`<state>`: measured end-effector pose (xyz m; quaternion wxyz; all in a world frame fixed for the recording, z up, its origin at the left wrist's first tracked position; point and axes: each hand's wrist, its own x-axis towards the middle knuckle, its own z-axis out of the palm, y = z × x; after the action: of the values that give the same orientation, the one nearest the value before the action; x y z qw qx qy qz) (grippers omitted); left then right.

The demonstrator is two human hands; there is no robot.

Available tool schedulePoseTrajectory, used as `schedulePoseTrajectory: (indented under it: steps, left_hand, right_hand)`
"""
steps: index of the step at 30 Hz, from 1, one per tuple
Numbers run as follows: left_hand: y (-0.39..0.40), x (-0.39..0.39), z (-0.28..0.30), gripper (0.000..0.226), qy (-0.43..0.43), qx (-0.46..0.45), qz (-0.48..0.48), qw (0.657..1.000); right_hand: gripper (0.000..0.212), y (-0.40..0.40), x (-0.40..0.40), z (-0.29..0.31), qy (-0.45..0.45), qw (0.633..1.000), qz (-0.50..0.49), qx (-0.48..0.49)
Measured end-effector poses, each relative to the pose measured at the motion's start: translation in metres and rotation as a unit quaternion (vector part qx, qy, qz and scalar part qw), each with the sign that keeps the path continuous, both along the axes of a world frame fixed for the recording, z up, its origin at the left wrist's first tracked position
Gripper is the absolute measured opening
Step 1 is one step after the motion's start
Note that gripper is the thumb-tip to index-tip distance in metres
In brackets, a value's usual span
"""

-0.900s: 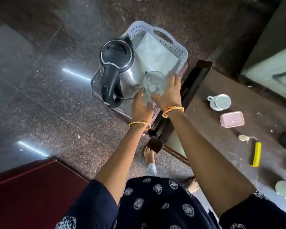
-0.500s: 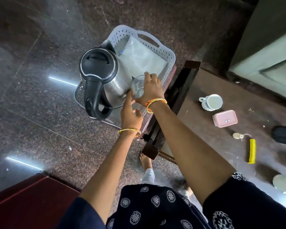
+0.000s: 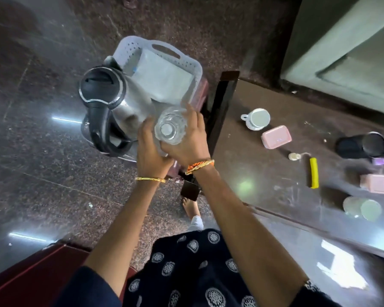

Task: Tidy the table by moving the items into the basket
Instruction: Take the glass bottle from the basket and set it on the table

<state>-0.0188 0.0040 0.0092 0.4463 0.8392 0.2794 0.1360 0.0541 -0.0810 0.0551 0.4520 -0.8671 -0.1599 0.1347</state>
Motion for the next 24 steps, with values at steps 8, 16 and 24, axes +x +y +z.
schedulePoseTrajectory:
  steps: [8, 16, 24]
  left_hand:
    - [-0.099, -0.003, 0.008, 0.056, 0.041, -0.079, -0.169, 0.982]
    - [-0.237, 0.039, -0.023, 0.052, 0.178, -0.057, -0.325, 0.927]
    - [-0.338, 0.081, -0.060, 0.047, 0.117, -0.016, -0.311, 0.943]
  right_hand:
    - [0.091, -0.133, -0.027, -0.004, 0.035, 0.996, -0.078, -0.024]
    - [0.103, -0.282, -0.023, -0.038, 0.078, 0.979, -0.171, -0.081]
    - [0.093, -0.371, 0.020, -0.089, 0.092, 0.972, -0.182, -0.117]
